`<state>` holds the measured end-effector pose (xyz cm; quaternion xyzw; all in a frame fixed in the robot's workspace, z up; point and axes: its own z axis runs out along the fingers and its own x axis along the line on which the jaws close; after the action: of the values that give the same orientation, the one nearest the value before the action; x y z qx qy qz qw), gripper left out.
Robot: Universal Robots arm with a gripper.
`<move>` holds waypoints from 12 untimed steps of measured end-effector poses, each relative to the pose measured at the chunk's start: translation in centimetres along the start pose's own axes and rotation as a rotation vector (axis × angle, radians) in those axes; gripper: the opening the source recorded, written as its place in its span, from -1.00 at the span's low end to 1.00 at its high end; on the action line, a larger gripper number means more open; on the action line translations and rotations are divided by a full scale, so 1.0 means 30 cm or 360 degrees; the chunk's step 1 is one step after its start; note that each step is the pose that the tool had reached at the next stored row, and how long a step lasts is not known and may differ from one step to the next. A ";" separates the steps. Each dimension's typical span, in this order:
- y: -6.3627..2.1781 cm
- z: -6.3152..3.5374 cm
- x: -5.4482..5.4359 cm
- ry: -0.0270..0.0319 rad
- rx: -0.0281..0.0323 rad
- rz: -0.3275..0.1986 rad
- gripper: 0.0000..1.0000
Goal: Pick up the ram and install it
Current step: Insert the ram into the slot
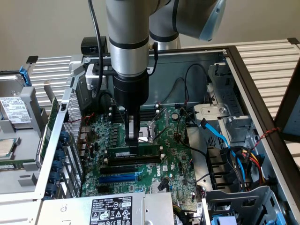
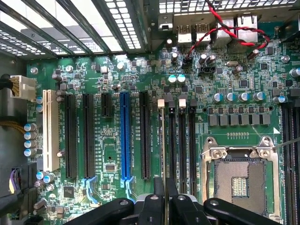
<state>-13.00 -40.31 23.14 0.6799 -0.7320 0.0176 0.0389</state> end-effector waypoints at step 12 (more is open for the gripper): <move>-0.002 0.001 0.009 -0.00014 -0.00158 0.0014 -0.73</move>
<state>-12.96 -40.60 23.14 0.6764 -0.7352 0.0138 0.0419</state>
